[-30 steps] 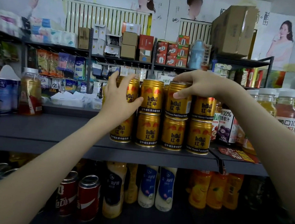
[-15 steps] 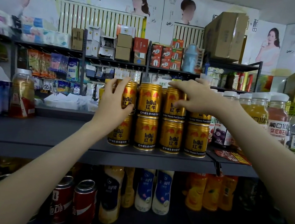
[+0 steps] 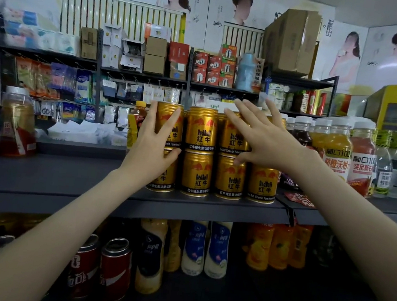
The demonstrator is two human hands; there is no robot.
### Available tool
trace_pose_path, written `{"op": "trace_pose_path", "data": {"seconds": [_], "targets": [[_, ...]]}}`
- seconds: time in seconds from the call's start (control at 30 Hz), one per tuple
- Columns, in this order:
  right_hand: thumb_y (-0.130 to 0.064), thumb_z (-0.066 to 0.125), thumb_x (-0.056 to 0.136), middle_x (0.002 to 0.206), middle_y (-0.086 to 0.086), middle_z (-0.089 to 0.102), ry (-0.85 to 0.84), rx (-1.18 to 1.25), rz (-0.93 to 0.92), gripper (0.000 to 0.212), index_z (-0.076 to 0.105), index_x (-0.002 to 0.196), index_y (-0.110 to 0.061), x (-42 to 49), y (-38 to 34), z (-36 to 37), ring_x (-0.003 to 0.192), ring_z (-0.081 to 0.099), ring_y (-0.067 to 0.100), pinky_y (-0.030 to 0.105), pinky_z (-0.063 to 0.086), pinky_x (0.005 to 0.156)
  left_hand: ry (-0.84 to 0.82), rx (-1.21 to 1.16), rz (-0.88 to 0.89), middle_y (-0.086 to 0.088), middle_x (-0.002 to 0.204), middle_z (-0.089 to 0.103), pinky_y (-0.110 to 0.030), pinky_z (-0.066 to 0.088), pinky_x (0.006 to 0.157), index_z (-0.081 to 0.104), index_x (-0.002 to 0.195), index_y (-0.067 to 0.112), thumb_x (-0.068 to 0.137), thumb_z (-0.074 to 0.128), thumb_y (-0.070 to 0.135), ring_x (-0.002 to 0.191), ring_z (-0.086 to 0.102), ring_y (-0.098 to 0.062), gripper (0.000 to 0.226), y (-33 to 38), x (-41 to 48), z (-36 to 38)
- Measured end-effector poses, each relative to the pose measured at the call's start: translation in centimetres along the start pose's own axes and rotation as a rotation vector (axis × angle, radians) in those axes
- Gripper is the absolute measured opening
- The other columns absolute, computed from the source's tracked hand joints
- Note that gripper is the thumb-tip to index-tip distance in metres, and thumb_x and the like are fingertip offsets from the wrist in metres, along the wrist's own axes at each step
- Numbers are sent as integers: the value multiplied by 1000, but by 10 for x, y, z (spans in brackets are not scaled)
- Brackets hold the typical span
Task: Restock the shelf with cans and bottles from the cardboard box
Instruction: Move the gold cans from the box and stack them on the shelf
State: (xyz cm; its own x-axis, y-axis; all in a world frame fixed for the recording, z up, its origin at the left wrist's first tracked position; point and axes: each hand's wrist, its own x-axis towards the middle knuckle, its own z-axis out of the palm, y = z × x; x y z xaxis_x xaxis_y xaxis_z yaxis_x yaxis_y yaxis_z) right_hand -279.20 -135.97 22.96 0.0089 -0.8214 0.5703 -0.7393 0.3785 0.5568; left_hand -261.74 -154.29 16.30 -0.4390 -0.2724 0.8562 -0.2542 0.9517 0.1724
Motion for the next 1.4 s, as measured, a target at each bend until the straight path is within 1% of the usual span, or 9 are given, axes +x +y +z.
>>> {"op": "trace_pose_path", "data": {"seconds": [0.17,0.23,0.33,0.6,0.77,1.0,1.27,1.33,1.4], "targets": [[-39,64,87,161,10,6,108,80,12,90,7,154,-20,-16,-14,-1,148,0,25,40,-9,115,53,78,58,-12,160,-8,-38,14,109,21,152,24,91,61,24,147,0,-30,73,3,-7,-3],[-31,64,87,156,11,26,216,132,37,77,24,151,-17,-23,-26,1,144,21,29,42,10,116,82,101,64,-14,160,-1,-39,16,111,27,150,20,92,61,23,147,7,-31,68,5,-15,-9],[-20,63,87,138,13,49,408,233,97,58,44,140,-9,-33,-55,0,125,45,32,44,36,101,97,118,53,-17,158,12,-47,28,112,35,146,15,91,60,21,144,18,-33,60,9,-37,-23],[-15,55,88,120,14,58,538,568,-89,41,53,127,-2,-61,-176,-23,107,55,31,39,44,85,85,302,-52,-20,145,38,-40,39,102,49,135,6,89,62,19,131,40,-34,50,14,-159,-82],[-12,60,87,118,15,60,501,853,-245,41,54,126,-1,-93,-285,-21,106,55,32,40,45,87,-82,457,-247,-23,140,45,-45,43,103,50,133,0,85,67,13,128,45,-37,53,15,-293,-133],[-13,68,84,120,16,61,219,1145,-573,49,54,128,0,-143,-484,-59,110,58,35,44,48,90,-437,767,-616,-30,132,51,-48,53,82,53,129,1,69,79,7,109,58,-44,66,34,-491,-255],[-23,60,92,132,12,54,23,1231,-929,53,44,139,-5,-173,-692,-104,121,50,31,41,44,97,-540,860,-1119,-30,124,57,-48,54,80,57,125,0,65,83,16,105,62,-44,67,10,-662,-372],[-23,60,91,131,12,55,-39,1212,-994,54,45,139,-5,-177,-755,-107,119,51,31,42,44,96,-554,868,-1214,-30,120,59,-47,55,75,60,121,-1,71,77,19,101,63,-43,57,-9,-709,-396],[-24,58,91,133,11,53,-139,1184,-1050,56,42,141,-6,-180,-826,-108,121,50,31,42,42,99,-563,858,-1303,-28,117,60,-45,57,70,60,120,0,80,55,26,95,65,-42,48,-36,-760,-419]]}}
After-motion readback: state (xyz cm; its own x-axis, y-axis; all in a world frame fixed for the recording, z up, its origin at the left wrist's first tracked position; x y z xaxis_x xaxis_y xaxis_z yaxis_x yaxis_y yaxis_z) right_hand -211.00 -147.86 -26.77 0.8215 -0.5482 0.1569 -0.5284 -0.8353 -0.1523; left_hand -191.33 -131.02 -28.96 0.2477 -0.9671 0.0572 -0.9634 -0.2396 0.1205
